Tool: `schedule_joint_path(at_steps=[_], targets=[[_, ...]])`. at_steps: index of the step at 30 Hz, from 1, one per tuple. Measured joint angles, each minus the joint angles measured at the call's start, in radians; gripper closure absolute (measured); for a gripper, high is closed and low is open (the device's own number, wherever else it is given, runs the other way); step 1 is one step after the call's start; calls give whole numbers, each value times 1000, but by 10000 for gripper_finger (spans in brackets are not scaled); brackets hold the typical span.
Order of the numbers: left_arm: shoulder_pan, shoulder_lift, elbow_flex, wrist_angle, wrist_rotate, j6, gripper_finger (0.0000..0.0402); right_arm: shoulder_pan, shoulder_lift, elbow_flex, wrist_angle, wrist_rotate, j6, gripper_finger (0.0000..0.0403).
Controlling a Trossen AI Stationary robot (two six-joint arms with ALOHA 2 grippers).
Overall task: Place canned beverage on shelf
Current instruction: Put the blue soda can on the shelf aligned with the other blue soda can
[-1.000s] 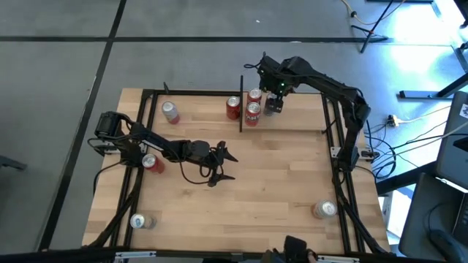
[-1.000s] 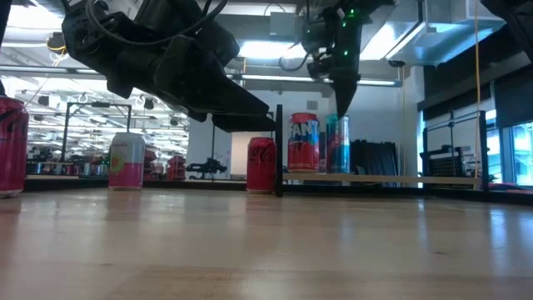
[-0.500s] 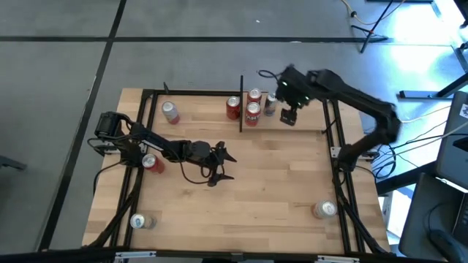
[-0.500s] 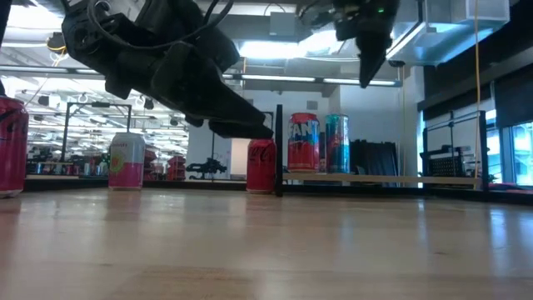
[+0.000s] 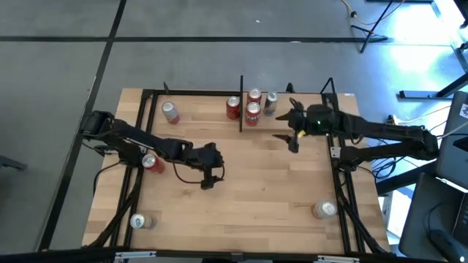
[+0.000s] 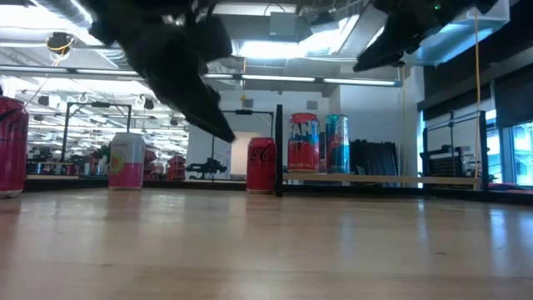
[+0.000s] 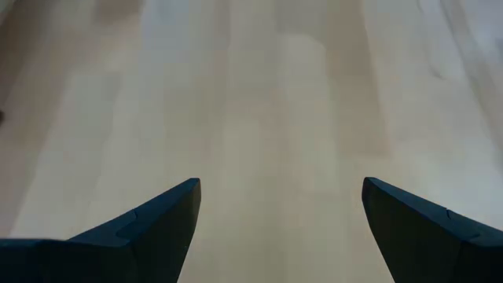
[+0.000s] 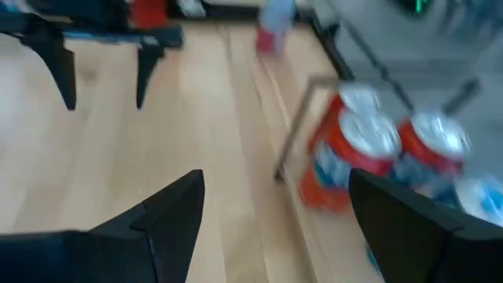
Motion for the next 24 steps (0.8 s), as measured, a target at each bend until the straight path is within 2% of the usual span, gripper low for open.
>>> schedule_joint_path(at_steps=[7, 14, 20, 24], targets=[[-61, -15, 208, -467, 49, -241, 69, 58, 21, -76, 220, -100, -89, 102], [-125, -15, 381, -758, 31, -489, 69, 67, 98, -85, 317, -156, -103, 102], [-198, -15, 459, -1004, 51, -672, 69, 67, 135, -85, 376, -155, -141, 102], [-268, -15, 471, -1175, 154, -870, 69, 67, 135, -85, 403, -156, -148, 102]])
